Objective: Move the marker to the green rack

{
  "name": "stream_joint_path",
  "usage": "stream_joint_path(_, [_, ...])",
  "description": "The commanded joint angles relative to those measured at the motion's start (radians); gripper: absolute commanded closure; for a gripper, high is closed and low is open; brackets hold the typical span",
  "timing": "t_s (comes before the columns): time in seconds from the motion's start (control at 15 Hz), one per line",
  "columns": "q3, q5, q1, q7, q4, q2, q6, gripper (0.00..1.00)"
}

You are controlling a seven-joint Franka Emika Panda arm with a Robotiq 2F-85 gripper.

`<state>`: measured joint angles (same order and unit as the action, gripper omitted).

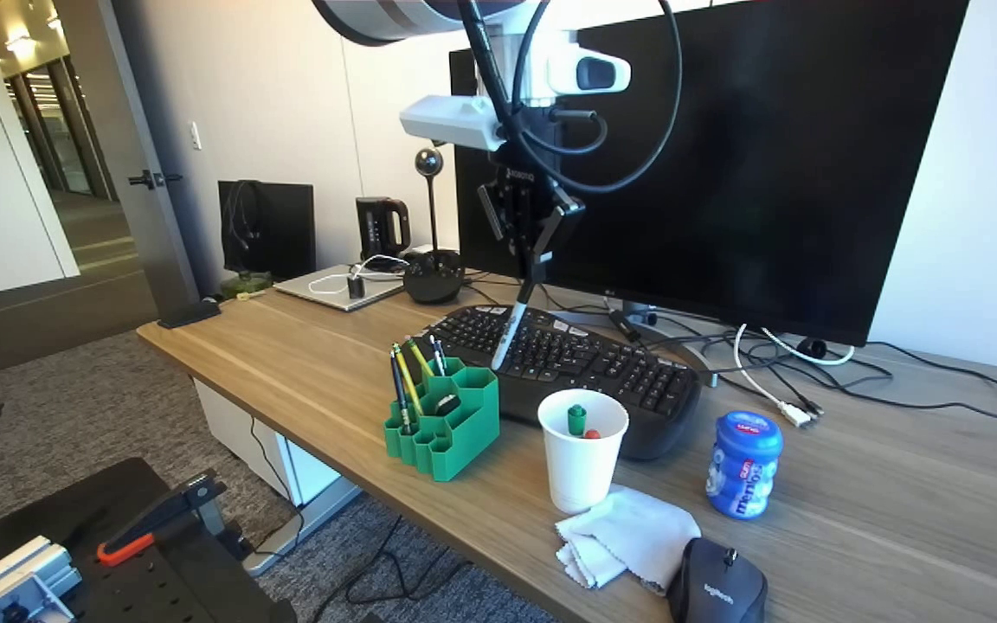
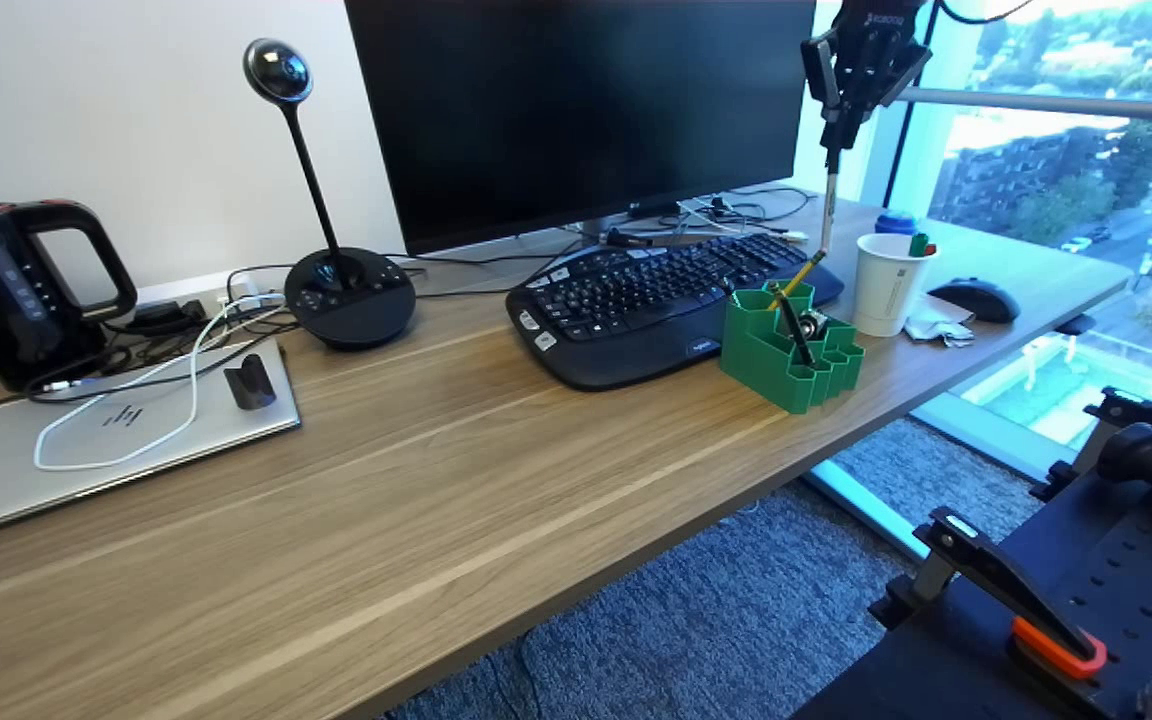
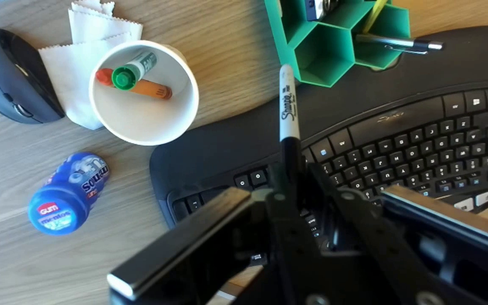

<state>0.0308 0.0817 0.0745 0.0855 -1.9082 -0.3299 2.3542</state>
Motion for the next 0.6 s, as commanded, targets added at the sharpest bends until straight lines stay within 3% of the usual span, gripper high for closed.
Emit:
stream_joint_path(0.0, [-0.015, 0.039, -0.002, -0.040, -0.059, 0.050, 0.019, 0.96])
stream_joint_path(0.53, [-0.027, 0.049, -0.009, -0.055, -0.113, 0.075, 0.029, 0.96])
